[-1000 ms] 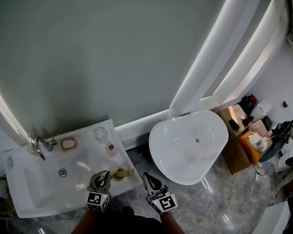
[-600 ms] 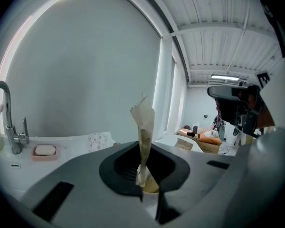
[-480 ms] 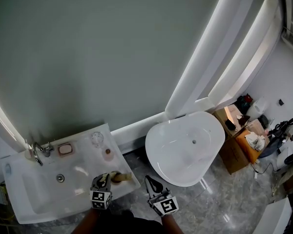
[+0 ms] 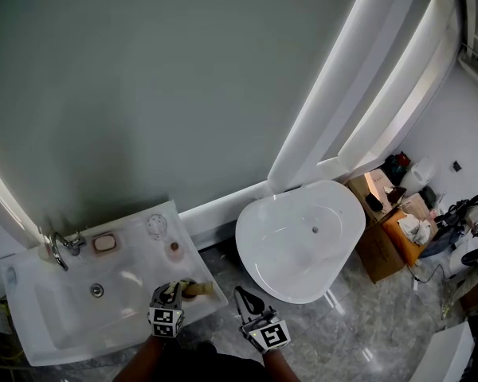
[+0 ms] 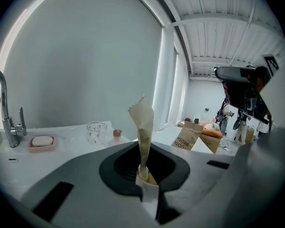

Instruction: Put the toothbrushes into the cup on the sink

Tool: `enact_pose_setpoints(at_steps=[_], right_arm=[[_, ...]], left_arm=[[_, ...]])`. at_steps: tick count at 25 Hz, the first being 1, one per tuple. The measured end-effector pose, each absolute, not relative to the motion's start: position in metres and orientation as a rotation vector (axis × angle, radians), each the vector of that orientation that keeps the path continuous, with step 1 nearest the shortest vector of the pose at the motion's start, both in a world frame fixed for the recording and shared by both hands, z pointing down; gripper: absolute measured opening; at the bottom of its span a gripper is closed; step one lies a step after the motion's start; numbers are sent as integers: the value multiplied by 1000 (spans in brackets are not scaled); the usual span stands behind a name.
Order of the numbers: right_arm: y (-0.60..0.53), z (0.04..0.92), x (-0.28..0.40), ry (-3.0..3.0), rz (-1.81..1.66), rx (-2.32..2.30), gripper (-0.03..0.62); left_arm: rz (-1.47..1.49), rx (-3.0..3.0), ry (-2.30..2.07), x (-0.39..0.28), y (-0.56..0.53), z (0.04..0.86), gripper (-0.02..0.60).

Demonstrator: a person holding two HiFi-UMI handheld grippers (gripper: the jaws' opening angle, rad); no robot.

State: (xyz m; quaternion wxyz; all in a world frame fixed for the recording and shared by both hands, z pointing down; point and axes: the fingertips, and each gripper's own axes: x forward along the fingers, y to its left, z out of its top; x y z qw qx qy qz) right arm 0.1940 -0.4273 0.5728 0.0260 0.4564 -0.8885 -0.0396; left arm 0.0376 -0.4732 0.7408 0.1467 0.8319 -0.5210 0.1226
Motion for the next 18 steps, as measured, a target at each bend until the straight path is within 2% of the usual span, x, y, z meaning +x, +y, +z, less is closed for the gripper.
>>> enact_pose_setpoints(at_steps=[18], right_arm=[[-429,571,191,-2773,-57,1405,28]], left_arm=[[384,2375,-1458,46,-476,761,41]])
